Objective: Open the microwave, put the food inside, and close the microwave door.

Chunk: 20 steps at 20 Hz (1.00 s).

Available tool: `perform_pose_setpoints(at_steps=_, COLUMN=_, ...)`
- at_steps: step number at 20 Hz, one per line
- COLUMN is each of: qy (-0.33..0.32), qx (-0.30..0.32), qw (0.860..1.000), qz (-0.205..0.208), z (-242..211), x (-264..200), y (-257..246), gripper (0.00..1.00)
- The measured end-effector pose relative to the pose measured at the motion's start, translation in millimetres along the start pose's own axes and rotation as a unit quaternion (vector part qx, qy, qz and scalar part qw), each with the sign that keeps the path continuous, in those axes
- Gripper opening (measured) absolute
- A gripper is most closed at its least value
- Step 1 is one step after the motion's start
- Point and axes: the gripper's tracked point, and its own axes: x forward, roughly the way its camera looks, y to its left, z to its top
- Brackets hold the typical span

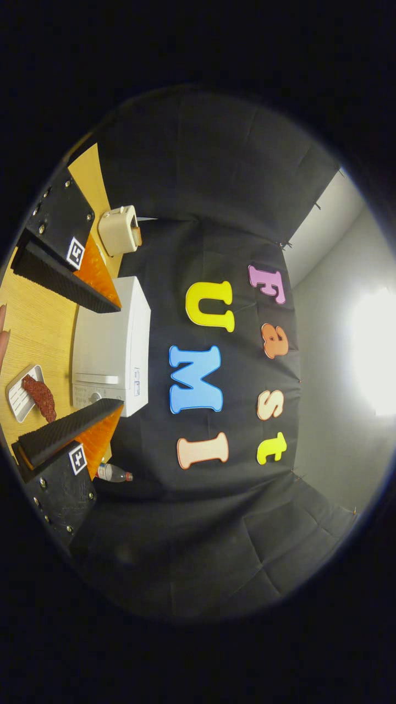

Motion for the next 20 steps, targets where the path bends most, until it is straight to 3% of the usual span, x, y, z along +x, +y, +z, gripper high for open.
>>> perform_pose_setpoints(at_steps=6, qy=0.001, qx=0.003, qw=1.0, qz=0.004, z=-2.5, x=4.6, y=1.5, gripper=0.99)
perform_pose_setpoints(at_steps=10, qy=0.001, qx=-0.002, qw=1.0, qz=0.027, z=-9.4, x=13.1, y=5.7, gripper=0.99)
perform_pose_setpoints(at_steps=20, qy=0.007, qx=-0.06, qw=0.997, qz=0.036, z=-37.7, x=40.6, y=-24.1, gripper=0.99)
